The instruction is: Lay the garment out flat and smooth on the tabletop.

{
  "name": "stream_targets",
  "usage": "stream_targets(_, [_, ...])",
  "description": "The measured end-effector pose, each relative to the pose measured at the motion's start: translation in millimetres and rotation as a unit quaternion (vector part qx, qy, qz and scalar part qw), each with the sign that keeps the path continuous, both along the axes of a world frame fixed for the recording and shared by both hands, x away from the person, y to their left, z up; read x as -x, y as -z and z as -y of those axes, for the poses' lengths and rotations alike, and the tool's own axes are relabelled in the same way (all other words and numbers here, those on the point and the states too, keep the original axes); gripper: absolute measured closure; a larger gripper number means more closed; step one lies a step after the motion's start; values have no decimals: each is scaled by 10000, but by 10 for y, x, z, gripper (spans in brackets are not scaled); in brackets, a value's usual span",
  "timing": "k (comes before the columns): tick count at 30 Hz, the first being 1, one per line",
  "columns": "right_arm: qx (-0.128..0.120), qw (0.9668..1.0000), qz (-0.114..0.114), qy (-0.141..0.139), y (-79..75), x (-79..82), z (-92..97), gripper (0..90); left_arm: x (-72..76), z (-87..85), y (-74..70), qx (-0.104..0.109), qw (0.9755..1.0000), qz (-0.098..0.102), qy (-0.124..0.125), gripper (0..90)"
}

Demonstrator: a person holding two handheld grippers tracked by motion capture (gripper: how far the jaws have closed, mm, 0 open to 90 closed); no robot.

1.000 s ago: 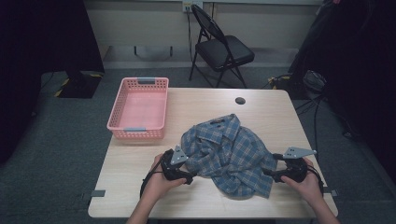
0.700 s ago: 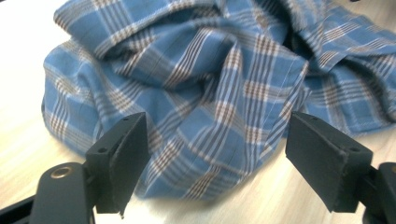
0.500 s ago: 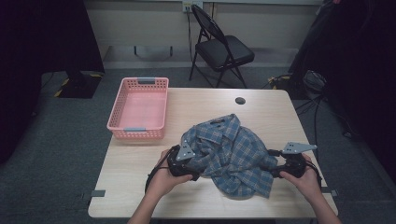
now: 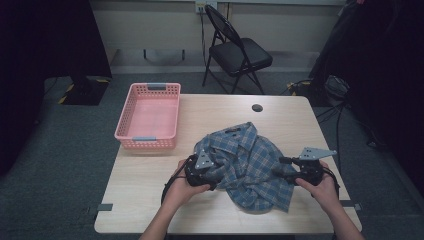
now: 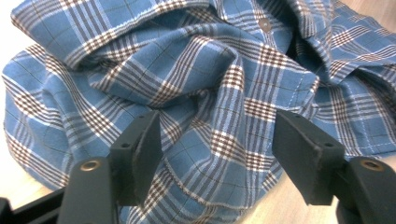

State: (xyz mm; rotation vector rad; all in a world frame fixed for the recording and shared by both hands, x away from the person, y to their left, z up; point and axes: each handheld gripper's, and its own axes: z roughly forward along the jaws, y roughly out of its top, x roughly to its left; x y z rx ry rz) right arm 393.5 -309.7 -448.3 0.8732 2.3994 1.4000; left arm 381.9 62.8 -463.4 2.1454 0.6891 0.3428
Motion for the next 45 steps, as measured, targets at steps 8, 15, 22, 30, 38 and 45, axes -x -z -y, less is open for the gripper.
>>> stream_targets(8, [-31,9999,-113,-100,29,-78,-102,481,-17,23,36,7,10000,-76,-43,433])
stream_targets(15, [-143,9996,-202,-128,73,-94,-95,583,-12,17,24,2,10000,-13,-69,541])
stream_targets(22, [-134,9996,-189,-181,85,-94,-106,652,-9,42,29,15,10000,-25,-10,623])
stream_targets(30, [-143,9995,-207,-166,98,-97,-103,701,-22,61,32,-25,9999,-70,96,753])
stream_targets(38, [-182,9992,-322,-154,121,-108,-86,766,-17,57,3,-5,9999,-56,130,820])
stream_targets(45, [-185,9995,-246,-105,75,-89,-83,816,-14,23,-97,52,9998,85,150,831])
